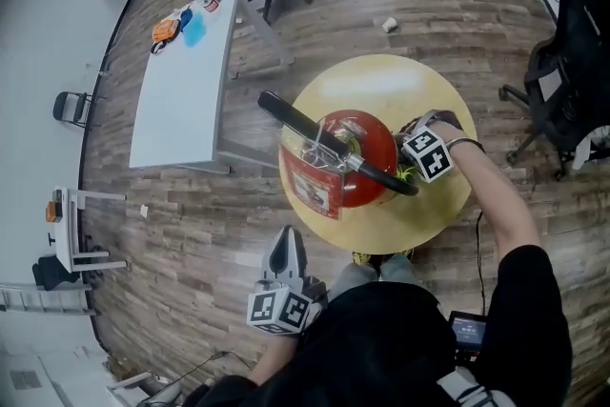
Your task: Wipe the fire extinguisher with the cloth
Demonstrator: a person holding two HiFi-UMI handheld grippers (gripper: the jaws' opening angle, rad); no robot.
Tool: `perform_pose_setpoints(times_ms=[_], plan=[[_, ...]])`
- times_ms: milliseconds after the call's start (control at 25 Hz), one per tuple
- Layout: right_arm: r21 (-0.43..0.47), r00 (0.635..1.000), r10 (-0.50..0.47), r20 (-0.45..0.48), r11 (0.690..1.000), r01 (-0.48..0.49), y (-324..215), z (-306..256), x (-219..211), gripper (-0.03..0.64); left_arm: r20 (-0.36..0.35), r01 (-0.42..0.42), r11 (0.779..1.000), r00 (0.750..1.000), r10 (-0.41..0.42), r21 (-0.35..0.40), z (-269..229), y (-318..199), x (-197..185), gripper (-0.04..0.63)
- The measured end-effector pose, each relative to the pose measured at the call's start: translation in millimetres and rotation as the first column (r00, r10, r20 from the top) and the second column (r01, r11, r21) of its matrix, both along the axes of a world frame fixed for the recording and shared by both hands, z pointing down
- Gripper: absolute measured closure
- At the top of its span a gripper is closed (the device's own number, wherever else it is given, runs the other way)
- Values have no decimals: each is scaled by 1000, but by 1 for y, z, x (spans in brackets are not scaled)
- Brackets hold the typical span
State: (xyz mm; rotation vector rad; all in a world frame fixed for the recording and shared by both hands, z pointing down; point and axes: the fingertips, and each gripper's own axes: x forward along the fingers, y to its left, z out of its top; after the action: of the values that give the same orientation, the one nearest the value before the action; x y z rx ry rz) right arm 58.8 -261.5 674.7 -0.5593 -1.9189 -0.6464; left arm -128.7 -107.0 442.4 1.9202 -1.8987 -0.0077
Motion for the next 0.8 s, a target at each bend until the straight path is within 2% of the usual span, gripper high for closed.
perform_pose_setpoints(times_ms=[120, 280, 360, 440, 520, 560, 600, 680, 800], plan=[[61, 992, 1, 129, 998, -9, -10, -53, -14, 529, -6, -12, 1000, 1000, 12, 13, -1, -3, 3, 571], [255, 948, -82, 306, 967, 1, -14, -161, -26, 529, -15, -30, 999, 999, 31, 36, -7, -4, 8, 571], [360, 902, -121, 413, 932, -39, -19, -231, -31, 529, -18, -44, 998, 999, 45, 54, -10, -7, 10, 571], [461, 860, -169, 481, 884, -84, -23, -293, -34, 529, -28, -48, 997, 998, 50, 66, -10, -9, 13, 571], [534, 843, -207, 497, 838, -109, -25, -330, -37, 529, -37, -56, 995, 998, 59, 80, -10, -10, 16, 571], [550, 841, -214, 497, 827, -115, -25, -339, -38, 529, -40, -59, 995, 997, 63, 85, -10, -9, 17, 571], [550, 841, -209, 500, 827, -121, -25, -340, -39, 529, -43, -61, 994, 997, 65, 87, -10, -8, 18, 571], [510, 843, -171, 509, 850, -135, -24, -327, -40, 529, -51, -63, 994, 996, 68, 84, -10, -4, 21, 571], [444, 890, -102, 444, 888, -119, -21, -265, -37, 529, -60, -62, 995, 996, 67, 74, -7, 6, 23, 571]])
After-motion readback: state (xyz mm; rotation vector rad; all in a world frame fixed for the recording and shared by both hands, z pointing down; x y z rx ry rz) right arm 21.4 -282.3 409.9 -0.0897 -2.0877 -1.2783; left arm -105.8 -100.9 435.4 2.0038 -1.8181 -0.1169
